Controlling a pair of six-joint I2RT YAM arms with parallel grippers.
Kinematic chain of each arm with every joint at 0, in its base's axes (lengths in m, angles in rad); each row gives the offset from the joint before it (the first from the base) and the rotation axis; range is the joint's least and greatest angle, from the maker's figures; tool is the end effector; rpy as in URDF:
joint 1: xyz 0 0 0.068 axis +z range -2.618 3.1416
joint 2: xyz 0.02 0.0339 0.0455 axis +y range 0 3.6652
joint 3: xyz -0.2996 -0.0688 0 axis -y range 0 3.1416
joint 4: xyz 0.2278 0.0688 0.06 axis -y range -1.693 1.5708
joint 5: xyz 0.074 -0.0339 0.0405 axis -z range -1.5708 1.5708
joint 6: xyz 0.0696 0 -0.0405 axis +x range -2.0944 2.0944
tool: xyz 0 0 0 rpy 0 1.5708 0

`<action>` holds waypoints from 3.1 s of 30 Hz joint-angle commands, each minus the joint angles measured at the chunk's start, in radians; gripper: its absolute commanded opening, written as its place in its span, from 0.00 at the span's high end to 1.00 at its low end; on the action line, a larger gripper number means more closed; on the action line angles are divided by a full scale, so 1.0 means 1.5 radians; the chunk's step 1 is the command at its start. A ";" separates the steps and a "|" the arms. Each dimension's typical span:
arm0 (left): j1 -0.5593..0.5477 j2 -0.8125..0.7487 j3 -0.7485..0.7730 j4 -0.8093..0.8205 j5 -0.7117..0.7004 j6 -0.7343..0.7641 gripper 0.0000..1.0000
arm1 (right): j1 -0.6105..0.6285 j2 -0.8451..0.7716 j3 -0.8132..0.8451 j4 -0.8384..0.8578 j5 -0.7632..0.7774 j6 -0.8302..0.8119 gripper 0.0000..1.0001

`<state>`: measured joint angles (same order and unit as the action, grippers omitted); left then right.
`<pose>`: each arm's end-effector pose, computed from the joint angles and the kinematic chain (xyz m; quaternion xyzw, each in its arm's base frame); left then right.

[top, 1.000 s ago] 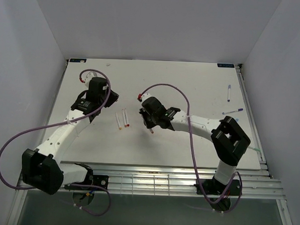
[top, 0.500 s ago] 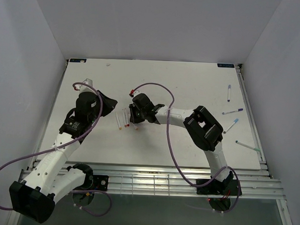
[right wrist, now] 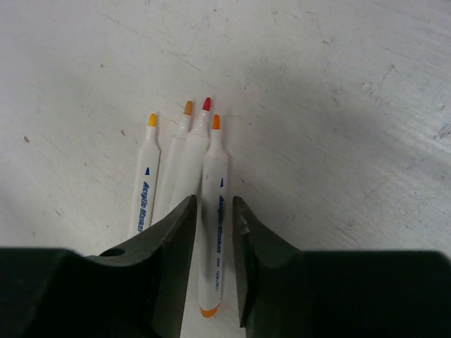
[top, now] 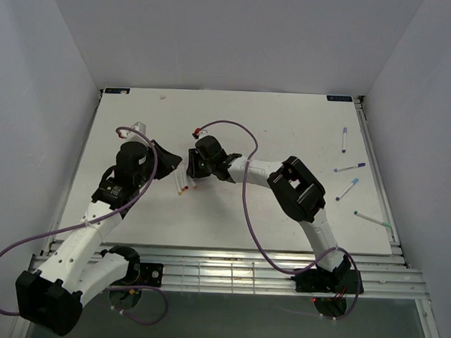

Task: Open the pen caps

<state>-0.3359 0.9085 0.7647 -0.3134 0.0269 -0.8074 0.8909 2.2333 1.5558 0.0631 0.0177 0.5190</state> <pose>0.1869 -0.0672 0.3131 -0.1914 0.8271 -0.2955 0.4382 0.3384 0.4166 0.1709 -0.1601 0.8732 0.2922 0.3556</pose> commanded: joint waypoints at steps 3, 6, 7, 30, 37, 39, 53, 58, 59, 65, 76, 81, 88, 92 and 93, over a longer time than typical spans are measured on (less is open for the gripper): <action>0.001 0.005 -0.015 0.028 0.041 0.003 1.00 | -0.008 -0.001 0.004 0.011 0.009 0.027 0.59; 0.001 0.013 -0.019 0.039 0.061 0.000 1.00 | -0.015 -0.014 -0.009 0.011 -0.001 0.028 0.54; 0.001 0.014 -0.020 0.042 0.066 -0.001 1.00 | -0.016 -0.020 -0.018 0.015 -0.004 0.027 0.53; -0.123 0.487 0.122 0.225 0.210 -0.014 0.99 | -0.509 -0.633 -0.401 -0.137 -0.127 -0.033 0.50; -0.125 0.613 0.198 0.226 0.201 0.021 0.99 | -0.560 -0.690 -0.477 -0.142 -0.169 -0.055 0.50; -0.125 0.645 0.227 0.213 0.198 0.026 0.99 | -0.561 -0.699 -0.486 -0.141 -0.168 -0.058 0.50; -0.125 0.704 0.273 0.171 0.186 0.042 0.71 | -0.579 -0.735 -0.515 -0.154 -0.140 -0.063 0.50; -0.125 0.704 0.256 0.190 0.207 0.041 0.59 | -0.584 -0.717 -0.502 -0.181 -0.145 -0.064 0.50; -0.125 0.702 0.252 0.198 0.209 0.041 0.58 | -0.585 -0.716 -0.502 -0.188 -0.143 -0.065 0.50; -0.123 0.697 0.230 0.203 0.209 0.047 0.49 | -0.585 -0.729 -0.486 -0.215 -0.125 -0.067 0.50; -0.119 0.524 0.180 0.159 0.122 0.080 0.38 | -0.630 -0.586 -0.362 -0.258 -0.001 -0.108 0.48; -0.120 0.429 0.140 0.168 0.125 0.057 0.35 | -0.678 -0.472 -0.282 -0.254 0.052 -0.114 0.47; -0.139 0.283 0.033 0.261 0.187 -0.006 0.35 | -0.707 -0.277 -0.128 -0.245 0.110 -0.140 0.41; -0.139 0.234 0.015 0.253 0.186 0.005 0.35 | -0.722 -0.171 0.001 -0.243 0.097 -0.169 0.41; -0.139 0.224 0.011 0.251 0.186 0.007 0.35 | -0.725 -0.132 0.022 -0.245 0.095 -0.174 0.41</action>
<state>-0.5438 1.3014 0.7910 0.0402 0.2893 -0.7940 -0.1780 1.9415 1.4654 -0.3225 0.1364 0.3080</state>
